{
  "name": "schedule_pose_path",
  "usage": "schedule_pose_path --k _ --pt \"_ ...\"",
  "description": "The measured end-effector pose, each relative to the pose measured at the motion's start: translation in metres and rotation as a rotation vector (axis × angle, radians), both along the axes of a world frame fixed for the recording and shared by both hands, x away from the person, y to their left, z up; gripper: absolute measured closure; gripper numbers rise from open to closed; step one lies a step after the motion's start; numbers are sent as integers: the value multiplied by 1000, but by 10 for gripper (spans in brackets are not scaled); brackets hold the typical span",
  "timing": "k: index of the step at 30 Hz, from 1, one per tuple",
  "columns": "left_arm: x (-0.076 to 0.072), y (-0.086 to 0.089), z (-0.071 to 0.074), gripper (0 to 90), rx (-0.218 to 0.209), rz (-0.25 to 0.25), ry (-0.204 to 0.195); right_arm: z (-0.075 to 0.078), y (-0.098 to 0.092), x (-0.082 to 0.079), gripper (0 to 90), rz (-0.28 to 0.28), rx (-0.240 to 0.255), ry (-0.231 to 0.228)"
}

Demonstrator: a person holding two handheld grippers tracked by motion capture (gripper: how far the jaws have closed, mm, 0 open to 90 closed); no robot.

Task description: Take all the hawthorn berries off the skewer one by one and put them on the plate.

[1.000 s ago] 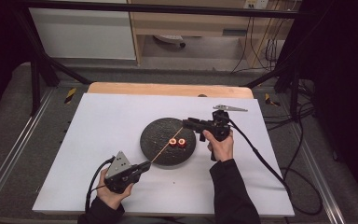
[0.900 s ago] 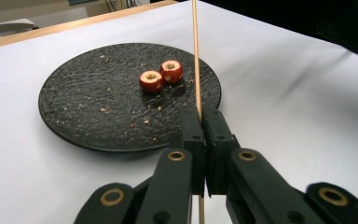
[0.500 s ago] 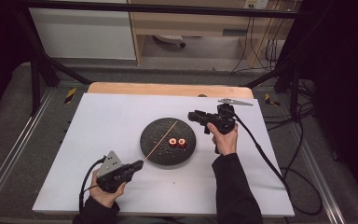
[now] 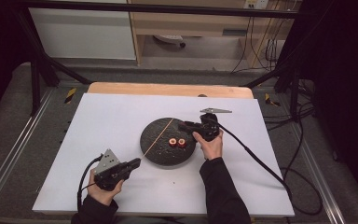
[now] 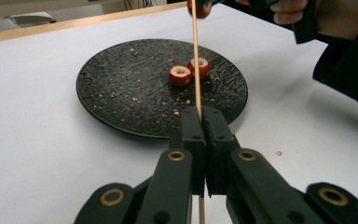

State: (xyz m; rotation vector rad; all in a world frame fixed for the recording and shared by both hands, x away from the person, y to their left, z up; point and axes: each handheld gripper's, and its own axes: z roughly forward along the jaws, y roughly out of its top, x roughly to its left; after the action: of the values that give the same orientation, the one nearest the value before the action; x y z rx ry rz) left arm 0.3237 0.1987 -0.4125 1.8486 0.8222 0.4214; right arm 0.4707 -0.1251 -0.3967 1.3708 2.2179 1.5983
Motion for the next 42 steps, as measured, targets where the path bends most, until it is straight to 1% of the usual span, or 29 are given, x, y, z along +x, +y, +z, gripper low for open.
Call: schedule_pose_path --k 5,12,16,21,24,28,31,33,35,36,40,42 --pt "0 0 0 880 0 1 1 -18 9 4 593 -2 -37 17" --pt "1 -1 -1 880 4 0 5 -40 17 9 591 -15 -102 41" --pt "1 -1 -1 880 5 -1 7 -45 18 11 591 -24 -118 44" --pt "1 -2 -1 880 8 -4 8 -47 18 11 581 -28 -127 46" --pt "1 -2 -2 880 8 -4 10 -45 18 11 534 -29 -133 40" --pt "1 -1 -1 880 9 -1 9 -36 14 6 465 -26 -151 1" --pt "2 0 -1 880 9 0 10 -28 10 -2 402 -13 -153 -27" --pt "2 -1 -2 880 10 1 12 -24 5 -9 330 -4 -150 -37" --pt "2 -1 -2 880 11 2 13 -21 0 -15 272 6 -162 -48" --pt "3 -1 -2 880 11 3 13 -21 -3 -18 230 14 -171 -56" --pt "3 -1 -2 879 12 8 18 -19 -15 -32 140 30 -191 -63" --pt "4 -1 -2 879 15 8 20 -21 -21 -39 99 37 -211 -69"
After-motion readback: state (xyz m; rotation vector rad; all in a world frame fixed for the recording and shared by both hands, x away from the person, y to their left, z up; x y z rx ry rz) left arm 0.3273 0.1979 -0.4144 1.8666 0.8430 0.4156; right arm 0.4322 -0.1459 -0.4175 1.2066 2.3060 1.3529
